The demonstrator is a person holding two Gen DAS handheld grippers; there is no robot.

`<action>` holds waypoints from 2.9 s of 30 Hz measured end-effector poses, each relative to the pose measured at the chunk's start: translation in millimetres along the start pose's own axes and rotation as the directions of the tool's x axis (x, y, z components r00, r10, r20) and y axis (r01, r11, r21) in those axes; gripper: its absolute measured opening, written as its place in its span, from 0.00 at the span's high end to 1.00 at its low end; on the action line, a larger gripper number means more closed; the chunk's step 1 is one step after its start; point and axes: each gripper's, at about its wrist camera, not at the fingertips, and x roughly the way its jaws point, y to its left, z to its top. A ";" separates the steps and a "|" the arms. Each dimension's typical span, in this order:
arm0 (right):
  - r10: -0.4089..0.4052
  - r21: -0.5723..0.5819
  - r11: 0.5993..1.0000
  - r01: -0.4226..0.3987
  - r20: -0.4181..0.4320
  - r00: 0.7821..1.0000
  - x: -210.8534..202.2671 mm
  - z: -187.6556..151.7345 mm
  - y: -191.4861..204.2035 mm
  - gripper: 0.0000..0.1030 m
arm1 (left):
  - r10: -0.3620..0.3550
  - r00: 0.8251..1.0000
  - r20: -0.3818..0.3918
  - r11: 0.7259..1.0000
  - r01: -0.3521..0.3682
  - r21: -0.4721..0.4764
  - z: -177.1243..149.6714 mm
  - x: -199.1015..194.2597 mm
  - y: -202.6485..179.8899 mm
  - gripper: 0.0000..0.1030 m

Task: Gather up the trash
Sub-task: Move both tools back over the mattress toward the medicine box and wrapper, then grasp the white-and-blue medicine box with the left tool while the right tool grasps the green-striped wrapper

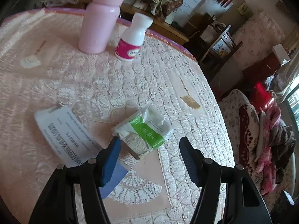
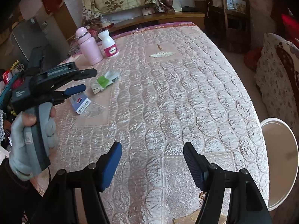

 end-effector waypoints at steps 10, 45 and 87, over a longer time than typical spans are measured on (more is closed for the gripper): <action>0.010 -0.009 1.000 -0.010 -0.019 1.000 14.6 7.6 6.6 0.30 | 0.023 0.998 -0.057 1.000 -0.024 -0.017 -3.4 -4.3 15.3 0.36; 0.134 0.055 0.990 -0.126 -0.168 0.977 131.4 111.6 91.0 0.30 | 0.257 0.966 0.041 0.952 -0.260 0.160 -35.7 -125.4 70.5 0.36; 0.134 -0.190 0.973 -0.133 -0.007 0.991 70.3 72.9 104.0 0.62 | 0.225 0.973 0.041 0.965 -0.229 0.129 -44.6 -80.2 42.7 0.54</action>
